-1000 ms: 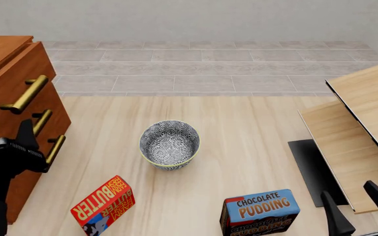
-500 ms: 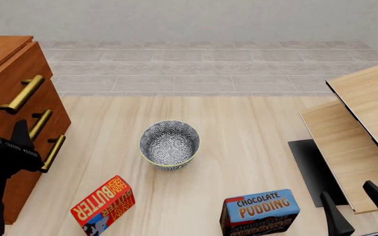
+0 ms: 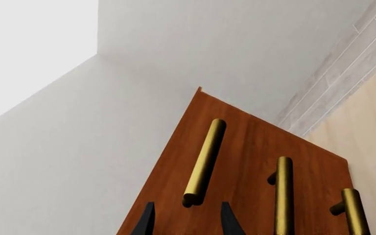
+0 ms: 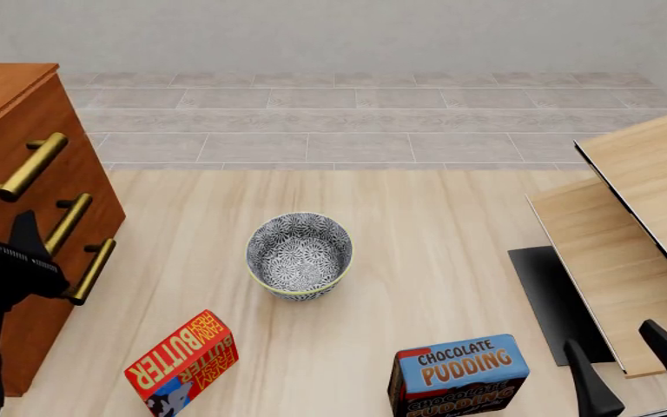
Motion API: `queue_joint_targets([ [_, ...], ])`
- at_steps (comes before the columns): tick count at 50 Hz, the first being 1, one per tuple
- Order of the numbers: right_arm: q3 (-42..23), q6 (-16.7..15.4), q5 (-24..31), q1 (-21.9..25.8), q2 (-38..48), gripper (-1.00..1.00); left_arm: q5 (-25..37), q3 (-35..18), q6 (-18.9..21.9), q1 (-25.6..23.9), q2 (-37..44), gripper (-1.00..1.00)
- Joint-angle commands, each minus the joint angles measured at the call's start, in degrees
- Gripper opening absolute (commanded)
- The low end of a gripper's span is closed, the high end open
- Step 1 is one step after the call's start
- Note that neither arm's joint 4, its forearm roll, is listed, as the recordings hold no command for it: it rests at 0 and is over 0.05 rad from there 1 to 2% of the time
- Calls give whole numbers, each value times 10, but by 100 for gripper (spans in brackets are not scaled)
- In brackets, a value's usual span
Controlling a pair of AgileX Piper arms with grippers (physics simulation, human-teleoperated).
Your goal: Close the top drawer of the cabinet.
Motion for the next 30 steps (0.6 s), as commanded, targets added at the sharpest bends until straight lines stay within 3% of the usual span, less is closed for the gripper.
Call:
queue_joint_targets([
  [1, 0, -1, 1, 1, 0, 100, 0, -6, -4, 19, 17, 100],
  [30, 0, -2, 0, -2, 0, 100, 0, -16, -8, 40, 34, 100],
])
